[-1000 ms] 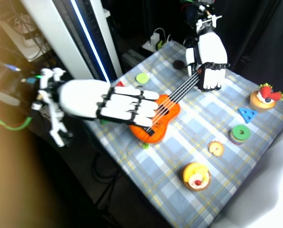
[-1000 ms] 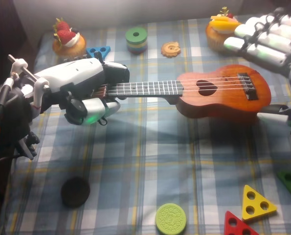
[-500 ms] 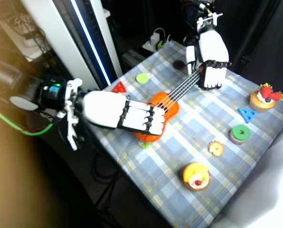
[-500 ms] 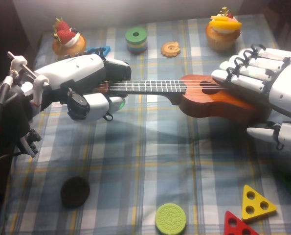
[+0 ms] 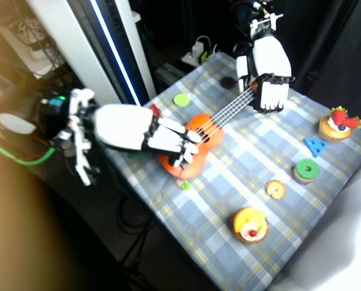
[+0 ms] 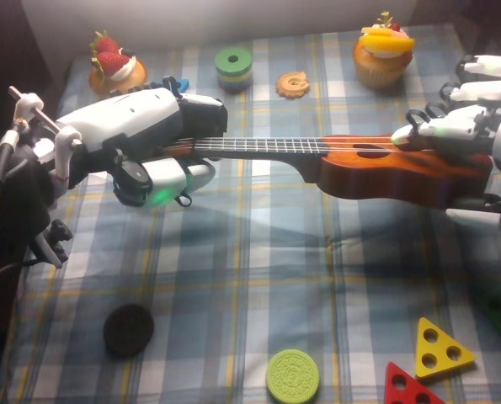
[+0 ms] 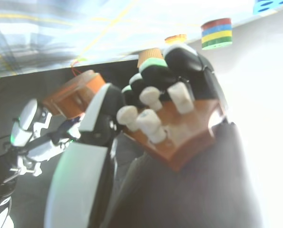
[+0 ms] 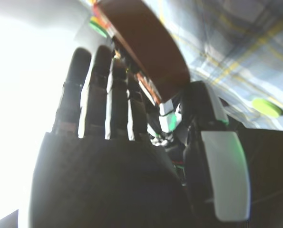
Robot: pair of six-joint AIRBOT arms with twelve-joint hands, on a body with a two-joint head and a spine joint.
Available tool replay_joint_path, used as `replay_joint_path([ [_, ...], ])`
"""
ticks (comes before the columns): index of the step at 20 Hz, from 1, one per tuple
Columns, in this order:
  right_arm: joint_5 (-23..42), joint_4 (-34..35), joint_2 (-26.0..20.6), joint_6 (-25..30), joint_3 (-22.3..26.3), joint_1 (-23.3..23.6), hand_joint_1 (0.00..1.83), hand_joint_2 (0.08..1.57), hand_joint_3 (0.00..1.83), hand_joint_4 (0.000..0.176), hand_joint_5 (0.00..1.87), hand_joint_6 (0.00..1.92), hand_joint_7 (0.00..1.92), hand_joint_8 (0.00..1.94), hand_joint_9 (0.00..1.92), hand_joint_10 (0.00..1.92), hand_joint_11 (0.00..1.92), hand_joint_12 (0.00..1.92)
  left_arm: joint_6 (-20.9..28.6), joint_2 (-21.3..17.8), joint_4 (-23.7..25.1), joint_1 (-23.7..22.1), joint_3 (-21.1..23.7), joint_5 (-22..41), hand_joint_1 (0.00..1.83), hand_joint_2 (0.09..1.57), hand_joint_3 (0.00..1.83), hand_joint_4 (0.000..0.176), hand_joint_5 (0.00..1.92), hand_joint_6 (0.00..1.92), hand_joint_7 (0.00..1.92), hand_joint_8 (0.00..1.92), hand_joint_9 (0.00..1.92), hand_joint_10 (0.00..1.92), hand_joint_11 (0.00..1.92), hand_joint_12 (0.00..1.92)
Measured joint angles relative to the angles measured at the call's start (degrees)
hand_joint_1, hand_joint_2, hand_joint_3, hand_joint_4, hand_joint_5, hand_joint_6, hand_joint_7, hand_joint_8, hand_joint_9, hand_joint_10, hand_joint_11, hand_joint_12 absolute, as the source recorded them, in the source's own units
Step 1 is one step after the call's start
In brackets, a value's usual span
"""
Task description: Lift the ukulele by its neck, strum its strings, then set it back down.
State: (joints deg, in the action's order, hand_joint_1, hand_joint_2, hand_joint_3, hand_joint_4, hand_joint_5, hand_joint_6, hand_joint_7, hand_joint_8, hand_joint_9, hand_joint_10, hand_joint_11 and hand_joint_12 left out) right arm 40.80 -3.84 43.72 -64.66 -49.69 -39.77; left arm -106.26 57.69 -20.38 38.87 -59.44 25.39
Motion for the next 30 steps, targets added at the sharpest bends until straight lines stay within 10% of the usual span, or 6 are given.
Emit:
replay_joint_path([
  [5,2.62,-0.31,-0.74,0.44,0.20,0.00,0.68,1.31,0.00,0.000,0.67,0.23,0.71,0.58,0.47,1.23,0.30,1.84,0.07,-0.07,-0.59,0.57,-0.02,0.20,1.00,1.45,0.01,0.000,0.37,1.76,0.55,1.89,0.59,1.92,0.46,1.92],
  [16,7.82,1.66,-2.58,0.13,0.31,0.00,0.84,1.32,0.00,0.019,0.34,0.00,0.39,0.13,0.22,0.90,0.00,1.66,0.02,-0.11,-0.63,0.59,-0.07,0.15,0.97,1.46,0.00,0.000,0.38,1.77,0.51,1.92,0.58,1.92,0.47,1.92],
  [19,7.80,2.51,-2.95,-0.76,0.31,0.00,0.46,1.25,0.00,0.004,0.24,0.01,0.10,0.00,0.01,0.16,0.00,1.12,0.02,-0.11,-0.94,0.70,-0.09,0.09,0.78,1.47,0.00,0.000,0.43,1.85,0.48,1.91,0.55,1.92,0.44,1.92],
  [21,7.82,3.19,-3.26,-0.98,0.31,0.00,0.47,1.26,0.00,0.018,0.25,0.01,0.08,0.00,0.01,0.06,0.00,0.89,0.02,-0.11,-1.01,0.70,-0.07,-0.13,0.58,1.47,0.00,0.157,0.39,1.88,0.30,1.92,0.35,1.92,0.30,1.92],
  [22,8.04,3.17,-3.37,-1.05,0.31,0.00,0.50,1.26,0.00,0.017,0.25,0.02,0.09,0.00,0.02,0.05,0.00,0.84,0.02,-0.11,-0.96,0.70,-0.09,-0.24,0.43,1.37,0.00,0.000,0.22,1.71,0.26,1.87,0.29,1.92,0.26,1.92],
  [30,8.20,3.65,-3.52,-1.14,0.31,0.00,0.54,1.35,0.01,0.012,0.26,0.08,0.13,0.00,0.05,0.06,0.00,0.82,0.20,-0.11,-0.26,1.53,0.07,-1.03,0.34,1.27,0.00,0.019,0.10,0.76,0.23,0.77,0.13,1.17,0.00,1.74],
])
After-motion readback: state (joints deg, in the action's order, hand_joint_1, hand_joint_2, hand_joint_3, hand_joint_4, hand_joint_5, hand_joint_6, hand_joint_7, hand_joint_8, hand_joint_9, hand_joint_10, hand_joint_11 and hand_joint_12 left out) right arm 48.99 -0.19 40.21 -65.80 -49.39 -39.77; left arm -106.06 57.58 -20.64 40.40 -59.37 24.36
